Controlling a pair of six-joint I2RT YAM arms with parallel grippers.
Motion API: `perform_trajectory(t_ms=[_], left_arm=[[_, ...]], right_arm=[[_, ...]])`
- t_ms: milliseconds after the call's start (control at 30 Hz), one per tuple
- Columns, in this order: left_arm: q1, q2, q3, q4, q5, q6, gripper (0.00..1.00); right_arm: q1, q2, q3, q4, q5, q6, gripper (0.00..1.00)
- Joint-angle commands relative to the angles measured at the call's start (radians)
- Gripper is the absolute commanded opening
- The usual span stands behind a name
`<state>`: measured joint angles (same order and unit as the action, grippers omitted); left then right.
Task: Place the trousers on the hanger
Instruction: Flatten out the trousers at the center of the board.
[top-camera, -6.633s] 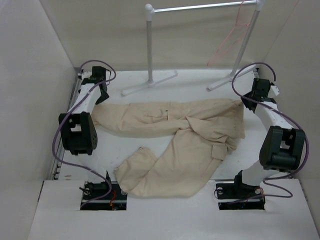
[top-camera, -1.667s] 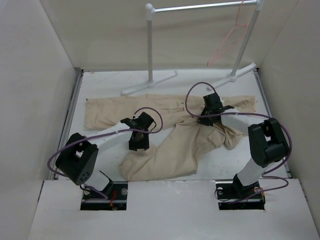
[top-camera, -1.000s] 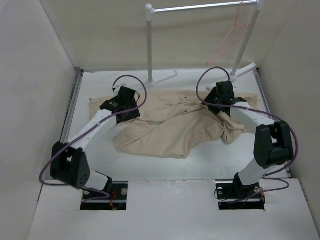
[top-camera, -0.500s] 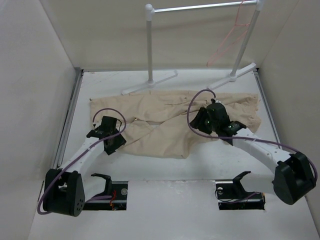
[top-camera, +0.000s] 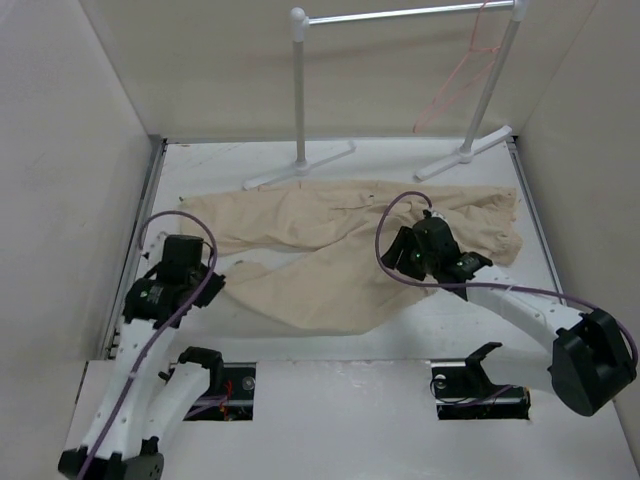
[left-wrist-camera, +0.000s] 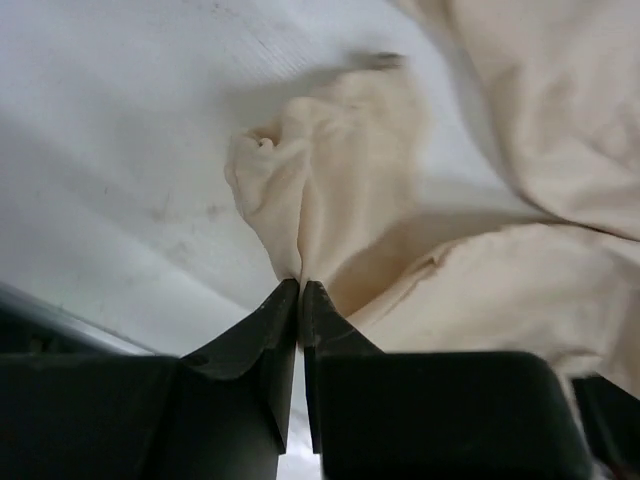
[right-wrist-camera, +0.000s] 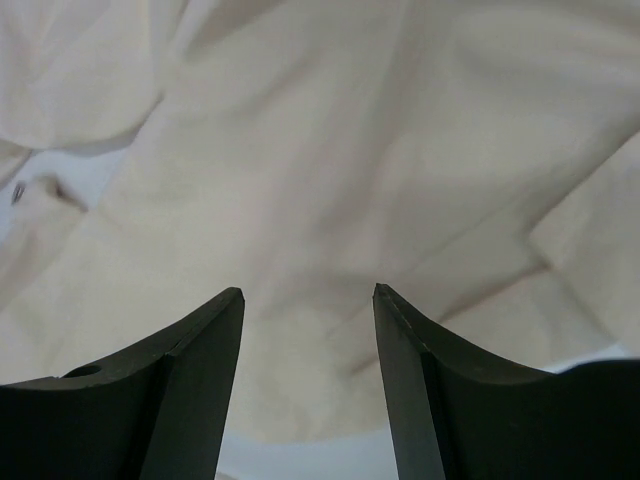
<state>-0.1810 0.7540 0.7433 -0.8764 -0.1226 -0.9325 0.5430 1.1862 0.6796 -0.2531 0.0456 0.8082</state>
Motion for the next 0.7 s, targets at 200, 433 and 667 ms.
perform_trajectory(t_ms=[200, 433, 667], left_arm=[[-0.034, 0.084, 0.522, -0.485, -0.190, -0.080, 0.10], [0.134, 0.637, 0.562, 0.046, -0.176, 0.171, 0.19], [0.183, 0.672, 0.569, 0.076, -0.189, 0.248, 0.37]], right_arm=[[-0.051, 0.082, 0.070, 0.064, 0.001, -0.024, 0.62], [-0.054, 0.058, 0.136, 0.009, 0.008, -0.052, 0.65], [-0.051, -0.052, 0.088, -0.041, 0.019, -0.112, 0.45]])
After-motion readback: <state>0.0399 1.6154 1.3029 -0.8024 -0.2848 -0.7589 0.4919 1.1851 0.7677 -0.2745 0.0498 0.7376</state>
